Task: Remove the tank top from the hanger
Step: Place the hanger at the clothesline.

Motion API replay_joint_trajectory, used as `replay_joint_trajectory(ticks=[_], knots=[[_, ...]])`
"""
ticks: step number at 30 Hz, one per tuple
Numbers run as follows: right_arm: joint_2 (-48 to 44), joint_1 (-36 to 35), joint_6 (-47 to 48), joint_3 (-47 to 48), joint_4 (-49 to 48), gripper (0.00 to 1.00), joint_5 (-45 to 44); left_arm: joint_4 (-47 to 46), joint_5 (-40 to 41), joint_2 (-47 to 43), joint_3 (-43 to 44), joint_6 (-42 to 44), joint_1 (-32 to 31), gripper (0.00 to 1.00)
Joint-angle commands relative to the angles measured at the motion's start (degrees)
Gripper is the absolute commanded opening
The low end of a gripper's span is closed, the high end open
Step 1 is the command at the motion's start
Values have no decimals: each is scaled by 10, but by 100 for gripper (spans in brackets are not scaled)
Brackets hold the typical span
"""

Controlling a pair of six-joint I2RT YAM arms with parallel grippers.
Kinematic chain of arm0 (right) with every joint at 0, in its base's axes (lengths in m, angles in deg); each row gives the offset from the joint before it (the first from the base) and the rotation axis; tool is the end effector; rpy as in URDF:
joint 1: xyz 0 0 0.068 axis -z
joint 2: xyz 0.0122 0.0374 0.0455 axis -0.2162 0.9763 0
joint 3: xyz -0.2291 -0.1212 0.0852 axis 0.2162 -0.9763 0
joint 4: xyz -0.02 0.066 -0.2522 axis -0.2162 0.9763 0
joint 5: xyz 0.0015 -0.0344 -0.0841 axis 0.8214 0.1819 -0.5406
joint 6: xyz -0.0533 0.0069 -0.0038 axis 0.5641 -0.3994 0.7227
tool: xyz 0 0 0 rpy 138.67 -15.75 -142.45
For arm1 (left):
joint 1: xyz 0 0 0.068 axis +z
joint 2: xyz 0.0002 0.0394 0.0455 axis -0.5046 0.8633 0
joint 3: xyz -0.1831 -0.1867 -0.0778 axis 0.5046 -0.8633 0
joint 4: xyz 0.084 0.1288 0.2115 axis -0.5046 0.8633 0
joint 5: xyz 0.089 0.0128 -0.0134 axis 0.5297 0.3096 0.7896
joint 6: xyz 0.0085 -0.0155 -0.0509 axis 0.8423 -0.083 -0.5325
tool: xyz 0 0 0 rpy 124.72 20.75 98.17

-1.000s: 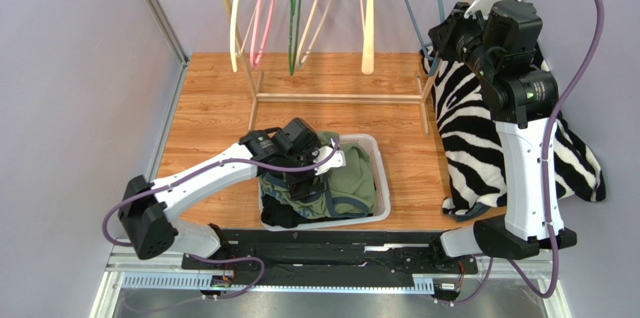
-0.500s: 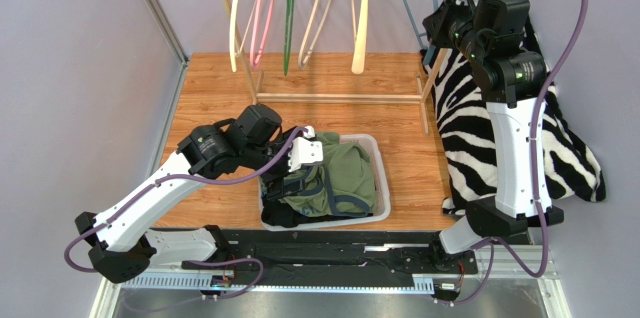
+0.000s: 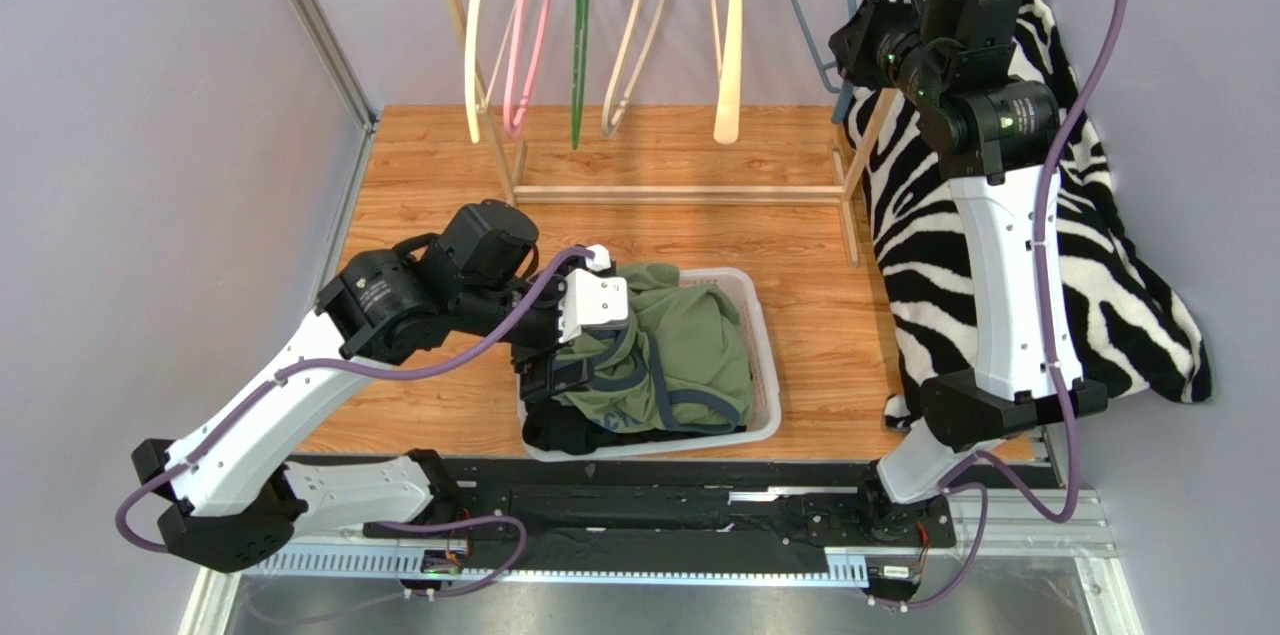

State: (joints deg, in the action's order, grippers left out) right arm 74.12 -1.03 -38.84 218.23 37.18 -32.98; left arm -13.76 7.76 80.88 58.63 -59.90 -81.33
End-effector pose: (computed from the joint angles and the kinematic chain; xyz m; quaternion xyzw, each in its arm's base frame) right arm 0.2833 0.0667 0.5486 -0.0094 0.7974 0.1106 0.5931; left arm 0.1057 -0.1518 0.4166 0.6256 0.6663 -0.2509 0.3189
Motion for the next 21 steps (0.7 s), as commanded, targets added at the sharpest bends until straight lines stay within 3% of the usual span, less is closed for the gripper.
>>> replay_joint_trajectory(ticks=[1,6,13,14,16,17,21], knots=[[10,5,3,29,-38,0,1,8,-6,-18,34,1,-2,99],[27,13,-7,43,-37,0,-1,3,12,-25,39,-8,-2,99],[-7,13,1,-89,-52,2,-25,3,16,-29,43,-14,-2,99],[-21,13,3,-124,-57,19,-27,3,22,-30,43,-13,-2,99],[-41,13,4,-154,-70,37,-36,1,29,-32,42,-11,-2,99],[-65,12,4,-191,-76,54,-43,3,28,-35,42,-10,0,99],[-153,12,7,-287,-126,76,-69,-9,-6,-50,16,-12,29,99]])
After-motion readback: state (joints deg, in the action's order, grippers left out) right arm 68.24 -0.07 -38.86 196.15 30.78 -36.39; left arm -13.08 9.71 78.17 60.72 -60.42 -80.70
